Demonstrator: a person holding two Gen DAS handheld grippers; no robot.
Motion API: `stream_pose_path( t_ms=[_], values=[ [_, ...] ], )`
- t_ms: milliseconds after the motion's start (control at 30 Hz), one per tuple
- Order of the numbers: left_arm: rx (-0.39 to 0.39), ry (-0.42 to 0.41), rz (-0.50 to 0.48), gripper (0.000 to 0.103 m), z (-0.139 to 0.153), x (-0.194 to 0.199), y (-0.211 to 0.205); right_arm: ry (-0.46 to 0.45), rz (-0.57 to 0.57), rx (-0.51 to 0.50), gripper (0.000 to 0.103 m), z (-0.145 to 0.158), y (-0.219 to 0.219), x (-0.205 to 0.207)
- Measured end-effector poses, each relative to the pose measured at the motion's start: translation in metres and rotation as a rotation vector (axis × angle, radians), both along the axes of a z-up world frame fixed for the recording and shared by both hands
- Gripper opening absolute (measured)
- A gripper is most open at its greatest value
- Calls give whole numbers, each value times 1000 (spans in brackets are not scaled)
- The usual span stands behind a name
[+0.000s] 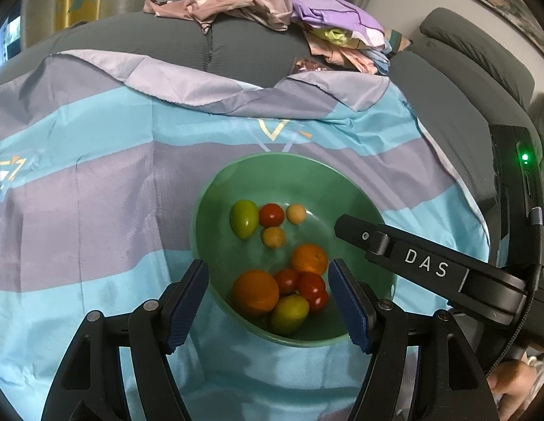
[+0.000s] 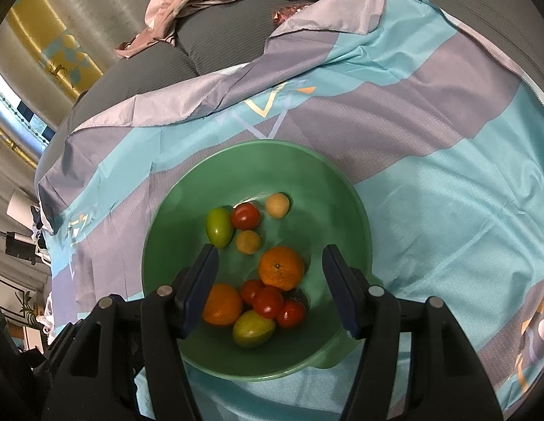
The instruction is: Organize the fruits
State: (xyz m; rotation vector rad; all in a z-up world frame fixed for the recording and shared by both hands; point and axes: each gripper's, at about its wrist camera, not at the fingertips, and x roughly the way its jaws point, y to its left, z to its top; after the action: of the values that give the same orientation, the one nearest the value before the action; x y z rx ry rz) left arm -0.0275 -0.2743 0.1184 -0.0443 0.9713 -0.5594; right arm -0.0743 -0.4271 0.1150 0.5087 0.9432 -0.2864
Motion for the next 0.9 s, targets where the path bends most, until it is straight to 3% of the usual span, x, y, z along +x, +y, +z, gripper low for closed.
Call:
stream_pose_path(
  t_ms=[900],
  values=[
    [-37, 33, 18, 71, 1, 4, 14, 15, -5, -51, 62, 1, 5, 3]
  ],
)
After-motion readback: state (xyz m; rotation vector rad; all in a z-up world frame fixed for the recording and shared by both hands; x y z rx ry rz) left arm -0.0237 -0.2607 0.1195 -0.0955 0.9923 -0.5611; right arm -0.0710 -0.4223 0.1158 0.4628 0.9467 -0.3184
